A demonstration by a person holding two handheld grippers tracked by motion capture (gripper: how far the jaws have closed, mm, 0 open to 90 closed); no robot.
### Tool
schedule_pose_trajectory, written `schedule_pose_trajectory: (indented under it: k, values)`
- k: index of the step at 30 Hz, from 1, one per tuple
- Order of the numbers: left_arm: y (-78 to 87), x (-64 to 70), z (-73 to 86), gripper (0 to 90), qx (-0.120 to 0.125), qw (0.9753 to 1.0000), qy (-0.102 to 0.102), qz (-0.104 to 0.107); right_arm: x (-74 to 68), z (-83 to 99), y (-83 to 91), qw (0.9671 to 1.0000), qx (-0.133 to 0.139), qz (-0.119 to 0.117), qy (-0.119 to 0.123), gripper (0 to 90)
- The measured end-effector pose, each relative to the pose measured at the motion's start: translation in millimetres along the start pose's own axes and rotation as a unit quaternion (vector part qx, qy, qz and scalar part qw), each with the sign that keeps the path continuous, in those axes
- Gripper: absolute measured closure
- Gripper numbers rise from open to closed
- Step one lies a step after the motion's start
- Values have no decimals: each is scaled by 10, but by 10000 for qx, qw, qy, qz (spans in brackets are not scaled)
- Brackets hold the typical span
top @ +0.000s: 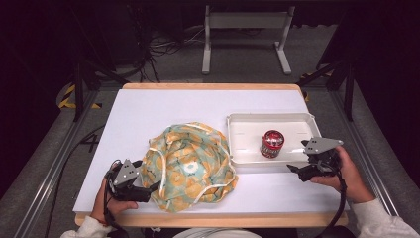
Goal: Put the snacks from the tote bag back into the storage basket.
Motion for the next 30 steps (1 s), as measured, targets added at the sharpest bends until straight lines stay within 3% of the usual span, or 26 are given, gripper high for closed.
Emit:
schedule_pose_trajectory:
  k: [7, 12, 18, 24, 30]
  values:
    - [-2, 3, -1, 60, -7, 10000, 19, -1, -9, 93, 27, 9999, 17, 19, -105, 72]
    - [-11, -3, -6, 60, 18, 10000, 6, 5, -10, 176, 94, 9993, 274, 165, -202, 76]
    - [-33, -10, -33, 60, 85, 10000, -6, 33, -49, 275, 117, 9989, 313, 312, -154, 81]
    - [-65, -20, -50, 59, 76, 10000, -13, 57, -75, 395, 180, 9974, 493, 433, -298, 84]
    - [-60, -28, -48, 59, 83, 10000, -17, 23, -135, 518, 219, 9971, 556, 435, -284, 86]
Point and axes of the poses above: each handheld gripper's, and its own axes: y roughly backward along the jaws, z roughly out of its underside, x roughly to its right, the point moved 2 cm from there along -y, roughly forward along the jaws, and after that the axes turned 13 degrees about x, right-handed, at the moved point
